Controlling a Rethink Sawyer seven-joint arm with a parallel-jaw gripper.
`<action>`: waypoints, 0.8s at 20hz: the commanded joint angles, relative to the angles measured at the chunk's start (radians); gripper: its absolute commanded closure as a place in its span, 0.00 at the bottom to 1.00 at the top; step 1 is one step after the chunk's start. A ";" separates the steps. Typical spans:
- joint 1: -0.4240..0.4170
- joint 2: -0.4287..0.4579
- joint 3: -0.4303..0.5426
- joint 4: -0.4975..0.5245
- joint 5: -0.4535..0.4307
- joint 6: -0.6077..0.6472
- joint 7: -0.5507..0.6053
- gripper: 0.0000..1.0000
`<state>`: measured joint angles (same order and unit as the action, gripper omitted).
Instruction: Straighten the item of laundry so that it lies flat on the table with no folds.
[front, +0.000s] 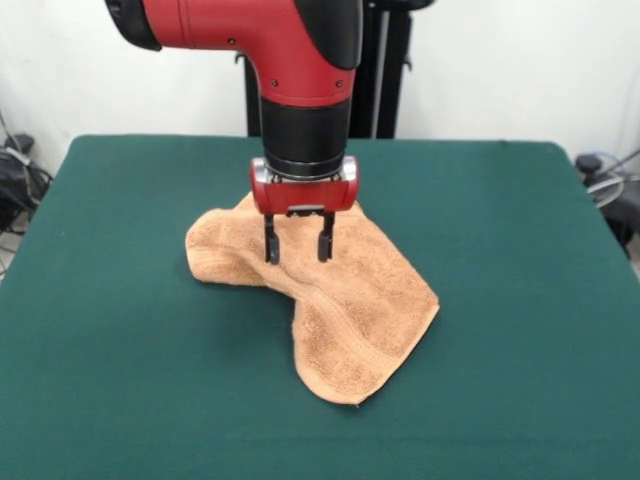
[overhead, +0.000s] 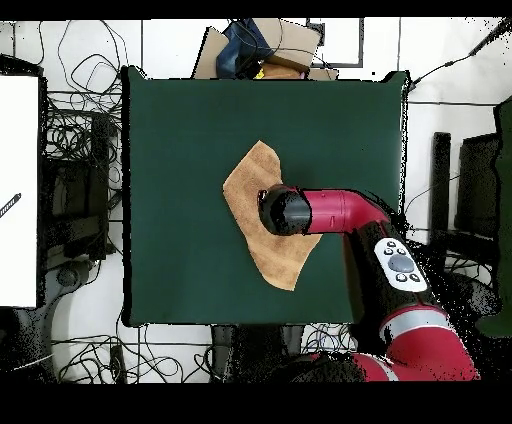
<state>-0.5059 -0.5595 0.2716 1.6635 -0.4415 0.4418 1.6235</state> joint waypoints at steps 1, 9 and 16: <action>-0.019 0.013 0.075 0.012 -0.059 0.015 -0.068 0.00; -0.043 0.025 0.076 0.010 -0.074 0.007 -0.087 0.00; -0.042 0.026 0.074 -0.004 -0.070 0.021 -0.083 0.00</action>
<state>-0.5393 -0.5565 0.2717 1.6633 -0.4415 0.4418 1.6235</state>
